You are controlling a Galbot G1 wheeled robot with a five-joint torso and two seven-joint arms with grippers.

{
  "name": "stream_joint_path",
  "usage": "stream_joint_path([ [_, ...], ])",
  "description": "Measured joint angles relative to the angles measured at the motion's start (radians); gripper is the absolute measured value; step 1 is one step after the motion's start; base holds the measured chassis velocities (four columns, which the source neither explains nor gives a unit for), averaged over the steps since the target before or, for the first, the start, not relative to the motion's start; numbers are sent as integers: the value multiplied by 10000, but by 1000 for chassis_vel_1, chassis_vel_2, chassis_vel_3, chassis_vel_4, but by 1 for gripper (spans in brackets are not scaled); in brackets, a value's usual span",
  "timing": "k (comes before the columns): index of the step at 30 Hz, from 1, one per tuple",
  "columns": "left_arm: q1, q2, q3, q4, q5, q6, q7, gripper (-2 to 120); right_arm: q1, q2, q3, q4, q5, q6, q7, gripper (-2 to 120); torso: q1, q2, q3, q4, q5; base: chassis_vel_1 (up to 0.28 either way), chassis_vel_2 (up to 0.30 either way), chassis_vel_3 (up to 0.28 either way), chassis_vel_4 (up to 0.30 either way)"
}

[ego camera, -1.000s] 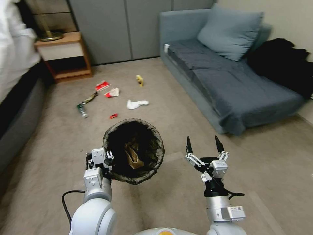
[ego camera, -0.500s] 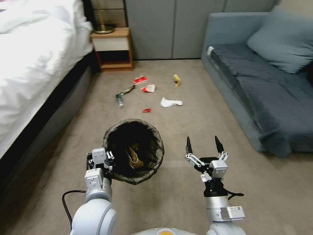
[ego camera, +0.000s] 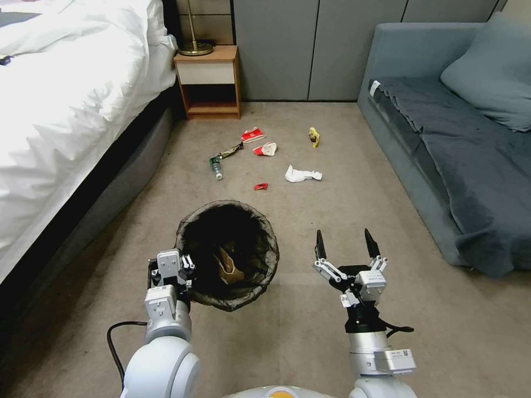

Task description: Pick up the trash bin, then pick up the garbage from the floor and place it into the trash bin.

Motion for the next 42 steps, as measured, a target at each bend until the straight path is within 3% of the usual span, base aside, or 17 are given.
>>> stream_joint_path([
  [21,30,23,-24,-55,-11,-16,0,0,17,29,106,-88,-117,125,-158,100,0,0,-1,1,0,-16,16,16,-18],
  [42,-33,7,-71,5,-22,-15,-4,0,76,65,116,-252,-140,206,-168,100,0,0,0,1,0,-210,220,222,-220],
])
